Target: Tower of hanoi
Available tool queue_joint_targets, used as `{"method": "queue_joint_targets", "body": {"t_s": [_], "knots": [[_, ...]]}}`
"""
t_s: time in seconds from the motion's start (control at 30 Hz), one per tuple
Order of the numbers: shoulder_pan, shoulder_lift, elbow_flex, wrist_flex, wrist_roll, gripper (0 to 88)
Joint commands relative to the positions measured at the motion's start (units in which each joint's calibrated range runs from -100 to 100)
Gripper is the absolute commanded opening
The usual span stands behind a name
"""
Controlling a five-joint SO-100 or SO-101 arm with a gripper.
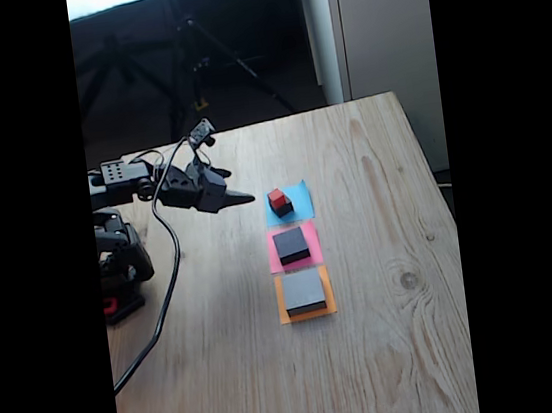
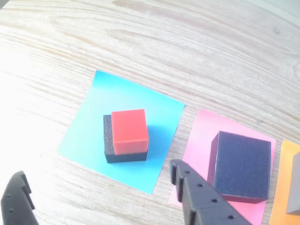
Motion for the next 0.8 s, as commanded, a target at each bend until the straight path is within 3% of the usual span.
{"method": "queue_joint_targets", "body": {"t_s": [0.0,0.23,0.77], "knots": [[0.0,1.9,2.1,-10.4,0.9,37.5],[0.5,8.8,11.0,-32.4,0.9,38.0],[2.8,27.8,12.5,-57.7,0.9,36.9]]}}
